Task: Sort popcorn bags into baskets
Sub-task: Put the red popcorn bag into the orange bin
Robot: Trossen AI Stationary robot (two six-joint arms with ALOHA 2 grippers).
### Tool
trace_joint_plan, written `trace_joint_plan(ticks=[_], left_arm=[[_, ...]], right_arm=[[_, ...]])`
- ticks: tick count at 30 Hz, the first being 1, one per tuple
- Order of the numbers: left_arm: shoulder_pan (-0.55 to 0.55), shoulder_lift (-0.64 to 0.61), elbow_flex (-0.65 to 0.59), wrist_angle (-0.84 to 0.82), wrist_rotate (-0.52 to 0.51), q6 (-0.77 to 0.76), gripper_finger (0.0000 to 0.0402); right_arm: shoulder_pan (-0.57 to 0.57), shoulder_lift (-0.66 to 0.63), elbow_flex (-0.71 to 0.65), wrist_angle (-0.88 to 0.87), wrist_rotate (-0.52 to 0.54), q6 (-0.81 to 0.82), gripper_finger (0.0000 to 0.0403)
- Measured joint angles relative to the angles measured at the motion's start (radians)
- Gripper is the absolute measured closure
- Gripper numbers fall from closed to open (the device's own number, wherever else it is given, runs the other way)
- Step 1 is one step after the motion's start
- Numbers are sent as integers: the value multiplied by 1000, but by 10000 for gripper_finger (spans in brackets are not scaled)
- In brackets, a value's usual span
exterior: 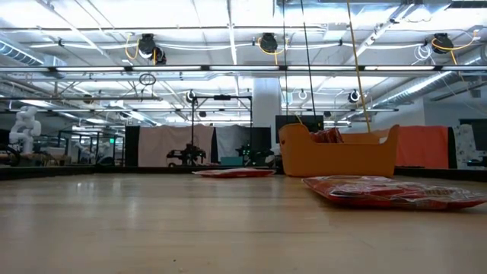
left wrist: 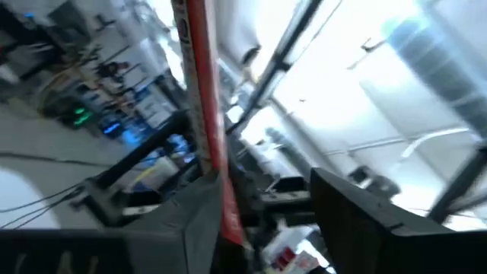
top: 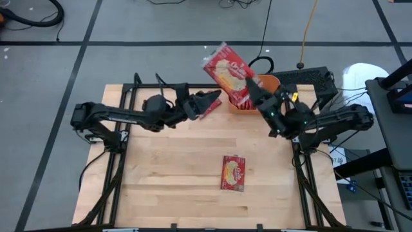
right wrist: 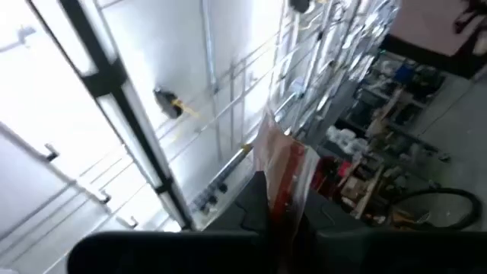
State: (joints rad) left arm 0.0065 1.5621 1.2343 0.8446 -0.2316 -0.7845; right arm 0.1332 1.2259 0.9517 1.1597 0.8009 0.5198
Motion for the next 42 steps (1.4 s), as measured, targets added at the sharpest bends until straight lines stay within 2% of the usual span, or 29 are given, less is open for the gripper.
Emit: trace_joint_plan(ticks=[3, 6, 10, 14, 20, 23, 28, 32, 35, 38, 42], left_arm=[[13, 25, 0, -34, -7, -12, 178], [14, 46, 0, 0, -56, -15, 156], [23, 55, 0, 26, -78, -14, 137], [34, 55, 0, 45, -83, 18, 141], [48, 55, 0, 30, -84, 23, 187], [55, 54, 0, -9, -81, 16, 231], [69, 55, 0, -37, -17, -56, 321], [69, 55, 0, -44, -2, -36, 374], [79, 55, 0, -46, 35, -33, 379], [95, 54, 0, -57, 88, -40, 371], [134, 54, 0, -69, 214, -74, 366]], right_arm=[[38, 0, -23, 87, 52, -79, 396], [61, -4, -23, 97, 66, -128, 396], [77, 0, -23, 44, 67, -138, 396], [78, -1, -23, -36, 102, -112, 396], [78, -1, -23, -107, 115, -72, 396], [78, 0, -23, -116, 116, -72, 396], [78, -3, -23, -118, 121, -101, 396], [78, -5, -23, -119, 140, -114, 392], [80, -11, -23, -121, 145, -106, 371], [84, -31, -23, -120, 138, -65, 334], [108, -76, -23, -154, 115, 14, 277]])
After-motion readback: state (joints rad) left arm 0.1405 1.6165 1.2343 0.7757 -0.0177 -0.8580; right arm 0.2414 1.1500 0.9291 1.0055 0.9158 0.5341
